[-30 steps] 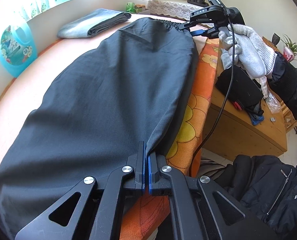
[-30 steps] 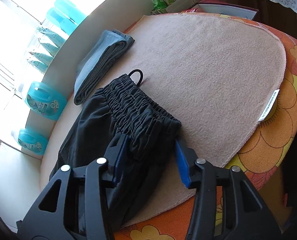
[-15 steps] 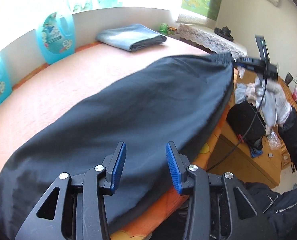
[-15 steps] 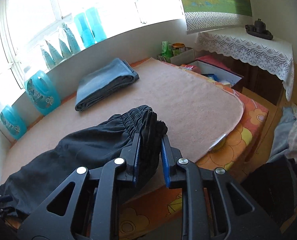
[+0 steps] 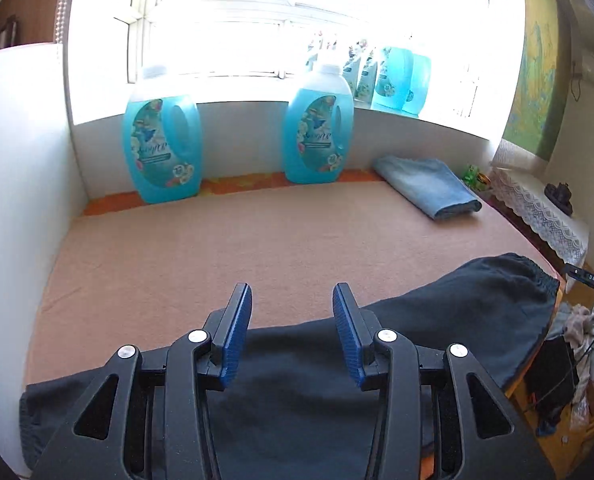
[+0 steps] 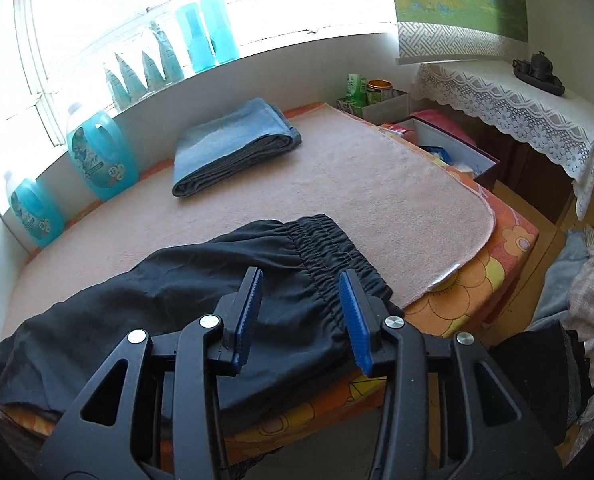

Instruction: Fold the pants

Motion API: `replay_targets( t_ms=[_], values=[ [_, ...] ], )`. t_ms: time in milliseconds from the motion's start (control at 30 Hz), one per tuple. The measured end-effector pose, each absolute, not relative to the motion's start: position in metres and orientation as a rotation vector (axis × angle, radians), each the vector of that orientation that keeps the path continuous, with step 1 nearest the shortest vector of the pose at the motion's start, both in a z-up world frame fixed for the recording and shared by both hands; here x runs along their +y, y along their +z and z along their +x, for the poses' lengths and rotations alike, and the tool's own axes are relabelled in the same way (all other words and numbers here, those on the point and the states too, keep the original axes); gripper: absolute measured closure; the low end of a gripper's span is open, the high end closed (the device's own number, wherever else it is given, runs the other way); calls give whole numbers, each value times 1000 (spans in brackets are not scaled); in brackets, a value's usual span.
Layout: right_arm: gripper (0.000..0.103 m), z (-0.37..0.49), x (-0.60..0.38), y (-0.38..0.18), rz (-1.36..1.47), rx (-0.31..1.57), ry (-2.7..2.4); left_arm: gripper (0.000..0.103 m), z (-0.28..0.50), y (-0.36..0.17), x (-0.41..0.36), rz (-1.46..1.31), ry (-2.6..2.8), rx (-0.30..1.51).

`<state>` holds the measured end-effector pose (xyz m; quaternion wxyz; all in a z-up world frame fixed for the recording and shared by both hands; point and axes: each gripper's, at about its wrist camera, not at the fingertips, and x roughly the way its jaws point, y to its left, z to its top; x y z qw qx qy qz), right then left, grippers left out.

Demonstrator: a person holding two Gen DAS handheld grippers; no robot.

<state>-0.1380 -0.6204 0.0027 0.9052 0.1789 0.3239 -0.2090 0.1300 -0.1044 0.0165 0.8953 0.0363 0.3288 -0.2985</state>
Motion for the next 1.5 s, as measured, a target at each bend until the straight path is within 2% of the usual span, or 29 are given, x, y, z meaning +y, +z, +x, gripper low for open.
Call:
replay_targets(
  t_ms=[167, 267, 500, 767, 800, 867, 1133, 1500],
  values=[
    [60, -66, -566, 14, 250, 739, -139, 62, 154, 0, -118, 78, -656, 751],
    [51, -14, -535, 9, 149, 801, 18, 62, 158, -11, -139, 109, -703, 788],
    [50, 95, -489, -33, 70, 988, 331, 62, 168, -36, -184, 153, -774, 855],
    [48, 127, -448, -89, 57, 1115, 547, 62, 179, -57, -203, 167, -805, 914],
    [51, 123, -442, -90, 43, 1112, 564, 62, 181, -58, -205, 162, -808, 919],
    [94, 115, -430, -91, 3, 1115, 588, 62, 183, -59, -207, 159, -815, 924],
    [98, 55, -404, -65, -76, 996, 566, 62, 172, -53, -221, 158, -891, 915],
    [98, 1, -390, -101, -2, 1063, 572, 62, 105, -84, -248, 352, -1048, 958]
  ],
)
